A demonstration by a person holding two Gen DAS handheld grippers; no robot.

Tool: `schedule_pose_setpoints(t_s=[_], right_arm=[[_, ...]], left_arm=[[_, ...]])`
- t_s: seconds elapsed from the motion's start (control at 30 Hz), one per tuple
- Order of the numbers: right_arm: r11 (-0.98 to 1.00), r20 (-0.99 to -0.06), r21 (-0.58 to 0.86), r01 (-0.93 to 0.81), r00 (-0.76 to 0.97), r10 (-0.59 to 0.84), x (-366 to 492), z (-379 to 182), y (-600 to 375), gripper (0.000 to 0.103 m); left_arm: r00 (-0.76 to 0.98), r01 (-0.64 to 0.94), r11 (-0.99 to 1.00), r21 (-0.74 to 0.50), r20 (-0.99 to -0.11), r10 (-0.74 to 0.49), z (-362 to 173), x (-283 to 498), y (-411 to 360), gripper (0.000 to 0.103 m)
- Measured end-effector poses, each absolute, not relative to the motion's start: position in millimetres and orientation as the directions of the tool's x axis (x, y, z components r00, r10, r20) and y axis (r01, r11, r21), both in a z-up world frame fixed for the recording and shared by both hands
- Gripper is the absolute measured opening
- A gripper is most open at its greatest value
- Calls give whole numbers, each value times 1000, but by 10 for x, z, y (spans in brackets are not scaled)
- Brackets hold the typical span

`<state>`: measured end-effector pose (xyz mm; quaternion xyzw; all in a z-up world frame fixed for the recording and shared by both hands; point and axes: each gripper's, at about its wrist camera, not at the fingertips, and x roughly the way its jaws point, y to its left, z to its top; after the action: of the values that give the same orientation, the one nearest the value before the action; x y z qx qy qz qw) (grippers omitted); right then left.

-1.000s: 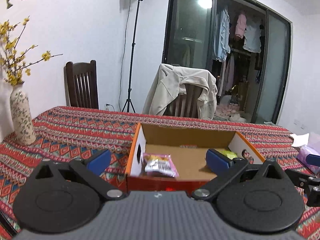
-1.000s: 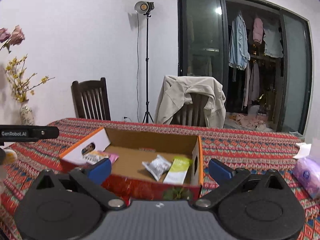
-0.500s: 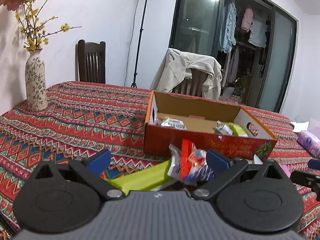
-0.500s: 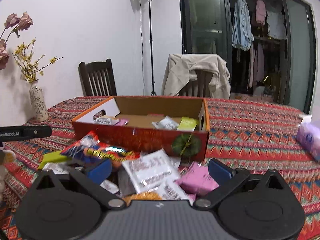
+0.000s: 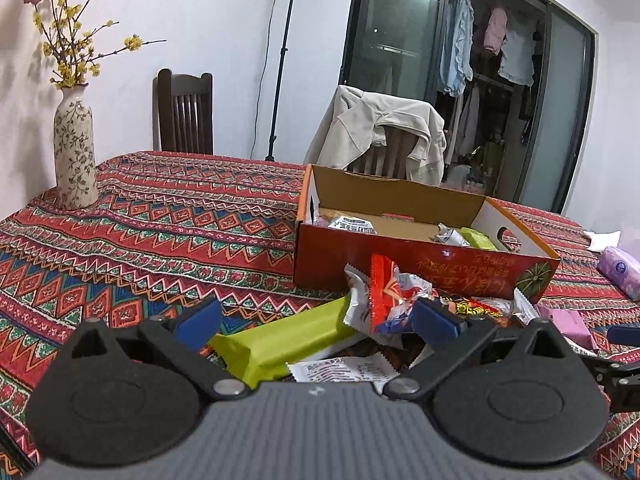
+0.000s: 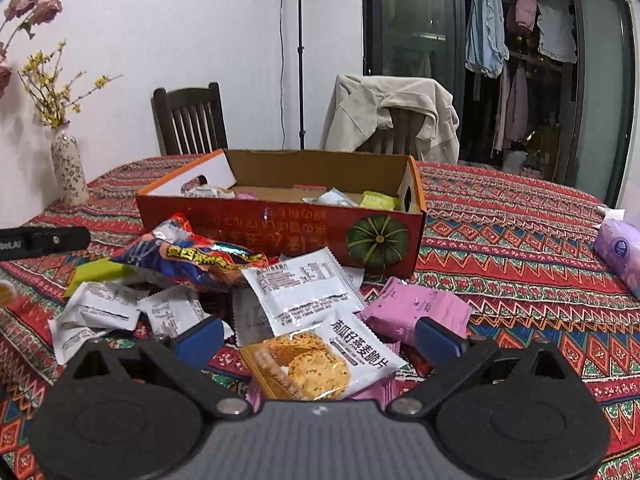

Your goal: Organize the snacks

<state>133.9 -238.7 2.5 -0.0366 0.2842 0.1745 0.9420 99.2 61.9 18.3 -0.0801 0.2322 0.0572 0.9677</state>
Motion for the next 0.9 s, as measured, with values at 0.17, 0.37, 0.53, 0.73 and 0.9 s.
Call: schedule_pose_setpoints(t_s=[0.17, 0.37, 0.53, 0.73, 0.9], right_arm=[[944, -578, 40, -328, 763, 290, 1438, -33, -2368, 101], [948, -625, 63, -313, 728, 281, 1605, -180, -2340, 101], [949, -637, 64, -309, 719, 278, 1598, -279, -2336, 89], [948, -607, 70, -311, 740, 288, 1499, -235, -2384, 82], [950, -570, 65, -307, 770, 287, 1389, -162, -2430, 77]], left_arm=[[879, -150, 980, -134, -473, 70, 144, 1025, 639, 103], [876, -147, 980, -135, -478, 66, 131, 1012, 638, 103], [874, -154, 978, -137, -480, 70, 129, 999, 655, 103], [872, -155, 978, -141, -485, 69, 112, 967, 645, 103], [871, -156, 978, -138, -486, 71, 118, 928, 631, 103]])
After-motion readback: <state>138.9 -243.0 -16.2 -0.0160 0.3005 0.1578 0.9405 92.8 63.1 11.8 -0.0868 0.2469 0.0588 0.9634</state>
